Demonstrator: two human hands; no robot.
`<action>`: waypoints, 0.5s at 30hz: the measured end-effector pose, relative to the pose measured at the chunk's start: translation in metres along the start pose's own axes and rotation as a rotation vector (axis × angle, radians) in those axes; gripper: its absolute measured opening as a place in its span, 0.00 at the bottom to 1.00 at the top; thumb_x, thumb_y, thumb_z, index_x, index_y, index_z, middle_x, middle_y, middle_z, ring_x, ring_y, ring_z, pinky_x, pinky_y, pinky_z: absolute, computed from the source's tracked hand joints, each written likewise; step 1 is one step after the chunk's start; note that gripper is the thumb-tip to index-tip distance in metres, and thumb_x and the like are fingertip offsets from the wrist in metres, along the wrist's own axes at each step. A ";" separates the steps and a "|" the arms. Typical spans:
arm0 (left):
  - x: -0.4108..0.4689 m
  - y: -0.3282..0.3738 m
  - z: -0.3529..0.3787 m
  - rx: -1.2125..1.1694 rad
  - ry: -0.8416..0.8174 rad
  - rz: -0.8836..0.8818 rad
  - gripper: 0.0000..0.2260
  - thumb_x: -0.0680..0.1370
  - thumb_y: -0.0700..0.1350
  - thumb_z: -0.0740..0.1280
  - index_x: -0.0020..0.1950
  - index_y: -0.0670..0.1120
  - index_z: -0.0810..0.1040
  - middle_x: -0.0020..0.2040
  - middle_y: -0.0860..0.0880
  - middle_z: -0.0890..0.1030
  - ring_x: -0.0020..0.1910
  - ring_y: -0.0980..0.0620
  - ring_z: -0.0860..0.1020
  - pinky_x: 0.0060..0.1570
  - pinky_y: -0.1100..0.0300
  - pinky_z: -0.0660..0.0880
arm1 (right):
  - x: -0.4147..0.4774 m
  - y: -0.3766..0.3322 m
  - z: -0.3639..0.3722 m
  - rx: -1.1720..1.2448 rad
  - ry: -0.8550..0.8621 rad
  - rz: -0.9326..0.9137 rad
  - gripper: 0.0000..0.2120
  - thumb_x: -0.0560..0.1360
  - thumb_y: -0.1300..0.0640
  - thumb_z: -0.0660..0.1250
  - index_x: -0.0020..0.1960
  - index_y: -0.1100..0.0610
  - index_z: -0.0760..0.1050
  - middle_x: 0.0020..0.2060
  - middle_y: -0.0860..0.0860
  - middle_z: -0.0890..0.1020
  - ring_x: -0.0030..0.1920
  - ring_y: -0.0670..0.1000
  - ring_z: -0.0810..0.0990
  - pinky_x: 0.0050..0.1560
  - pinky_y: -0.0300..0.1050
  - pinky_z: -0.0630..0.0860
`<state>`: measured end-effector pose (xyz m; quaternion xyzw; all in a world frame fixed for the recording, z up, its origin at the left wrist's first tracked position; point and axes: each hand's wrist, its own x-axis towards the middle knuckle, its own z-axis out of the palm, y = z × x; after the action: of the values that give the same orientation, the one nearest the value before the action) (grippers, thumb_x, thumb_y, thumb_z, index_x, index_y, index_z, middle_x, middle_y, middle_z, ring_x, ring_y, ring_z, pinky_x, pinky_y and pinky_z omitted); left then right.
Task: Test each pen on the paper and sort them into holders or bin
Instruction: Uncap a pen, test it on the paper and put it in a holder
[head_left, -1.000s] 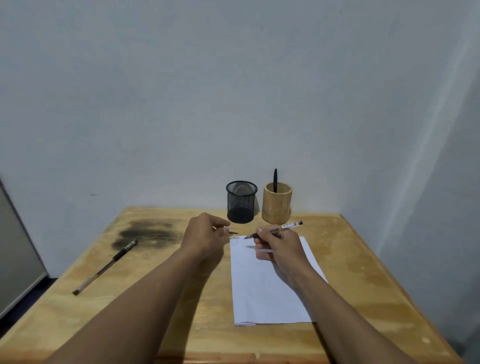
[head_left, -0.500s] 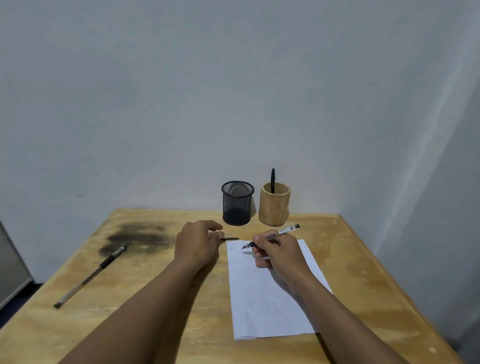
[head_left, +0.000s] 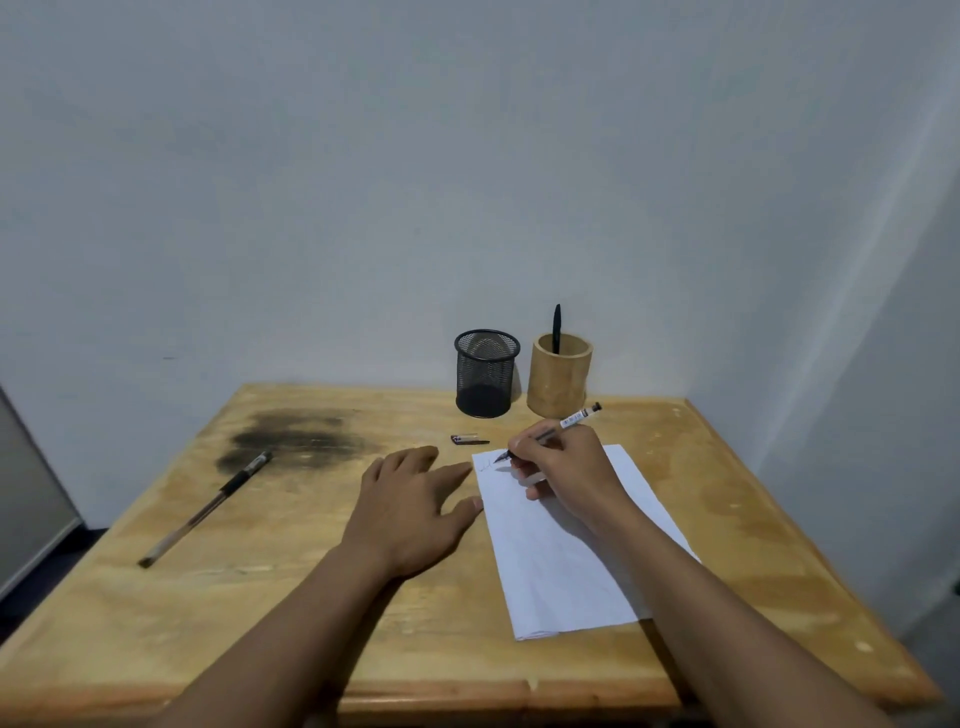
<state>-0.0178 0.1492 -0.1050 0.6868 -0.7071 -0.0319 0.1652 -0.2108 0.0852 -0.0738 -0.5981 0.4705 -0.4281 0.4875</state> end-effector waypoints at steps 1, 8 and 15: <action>0.000 0.001 -0.001 -0.005 -0.006 -0.005 0.25 0.77 0.68 0.53 0.73 0.66 0.66 0.76 0.48 0.68 0.76 0.46 0.61 0.74 0.45 0.56 | 0.001 0.000 0.003 -0.025 0.003 -0.006 0.06 0.77 0.60 0.71 0.43 0.62 0.84 0.35 0.58 0.83 0.36 0.52 0.81 0.34 0.47 0.80; -0.001 0.001 0.001 0.065 -0.052 0.014 0.30 0.74 0.74 0.49 0.76 0.68 0.58 0.77 0.47 0.64 0.76 0.46 0.57 0.74 0.42 0.53 | 0.004 0.017 0.017 -0.093 0.018 -0.008 0.06 0.76 0.61 0.72 0.41 0.61 0.79 0.30 0.55 0.83 0.32 0.50 0.81 0.34 0.44 0.76; 0.001 0.000 0.004 0.089 -0.066 0.000 0.31 0.74 0.74 0.48 0.76 0.68 0.57 0.78 0.49 0.61 0.77 0.47 0.55 0.75 0.43 0.50 | 0.002 0.020 0.015 -0.261 -0.014 -0.072 0.08 0.75 0.53 0.73 0.42 0.57 0.80 0.33 0.51 0.85 0.38 0.52 0.86 0.47 0.59 0.84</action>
<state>-0.0189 0.1476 -0.1085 0.6922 -0.7127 -0.0230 0.1113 -0.1986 0.0841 -0.0954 -0.6760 0.4970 -0.3761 0.3932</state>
